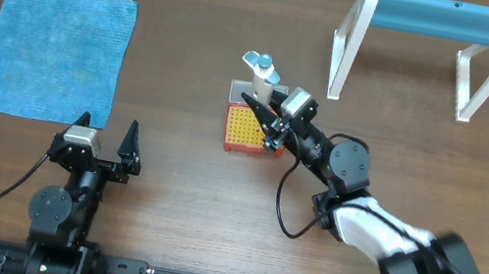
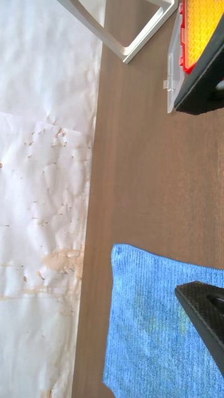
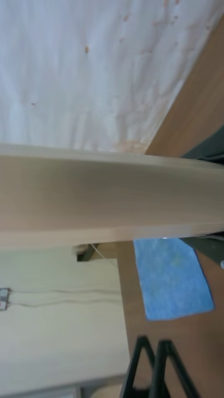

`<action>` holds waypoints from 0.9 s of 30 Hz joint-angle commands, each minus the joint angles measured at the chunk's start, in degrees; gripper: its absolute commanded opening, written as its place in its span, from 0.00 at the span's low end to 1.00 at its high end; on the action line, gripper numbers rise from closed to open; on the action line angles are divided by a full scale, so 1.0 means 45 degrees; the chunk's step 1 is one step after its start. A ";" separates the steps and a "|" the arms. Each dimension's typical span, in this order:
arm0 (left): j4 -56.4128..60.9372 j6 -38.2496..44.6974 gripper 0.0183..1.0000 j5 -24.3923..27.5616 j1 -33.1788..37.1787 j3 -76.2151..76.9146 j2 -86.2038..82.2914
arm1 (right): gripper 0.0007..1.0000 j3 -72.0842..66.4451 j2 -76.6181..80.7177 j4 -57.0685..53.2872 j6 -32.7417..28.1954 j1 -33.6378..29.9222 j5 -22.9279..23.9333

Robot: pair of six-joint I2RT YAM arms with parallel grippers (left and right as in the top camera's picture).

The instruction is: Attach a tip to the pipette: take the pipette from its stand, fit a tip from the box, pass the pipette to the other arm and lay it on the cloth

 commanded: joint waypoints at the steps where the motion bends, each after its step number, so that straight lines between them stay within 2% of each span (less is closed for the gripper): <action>1: -0.0092 0.0121 0.87 -0.0049 0.0049 -0.0019 -0.0092 | 0.08 0.0466 -0.2744 -0.2579 0.0447 0.0015 -0.1870; 9: -0.0092 0.0121 0.87 -0.0049 0.0049 -0.0019 -0.0092 | 0.08 0.2642 -0.5644 -1.1434 0.0452 0.0034 -0.4872; 10: -0.0092 0.0121 0.87 -0.0049 0.0049 -0.0019 -0.0092 | 0.08 0.2667 -0.5717 -1.1487 0.0481 0.0117 -0.5139; 14: -0.0092 0.0121 0.87 -0.0049 0.0049 -0.0019 -0.0092 | 0.08 0.2662 -0.5727 -1.1434 0.1117 0.0117 -0.5110; 23: -0.0092 0.0121 0.87 -0.0049 0.0049 -0.0019 -0.0092 | 0.08 0.2662 -0.5707 -1.1094 0.1107 -0.0325 -0.4969; 27: -0.0092 0.0121 0.87 -0.0049 0.0049 -0.0019 -0.0092 | 0.08 0.2657 -0.5702 -1.1079 0.1554 -0.0345 -0.4007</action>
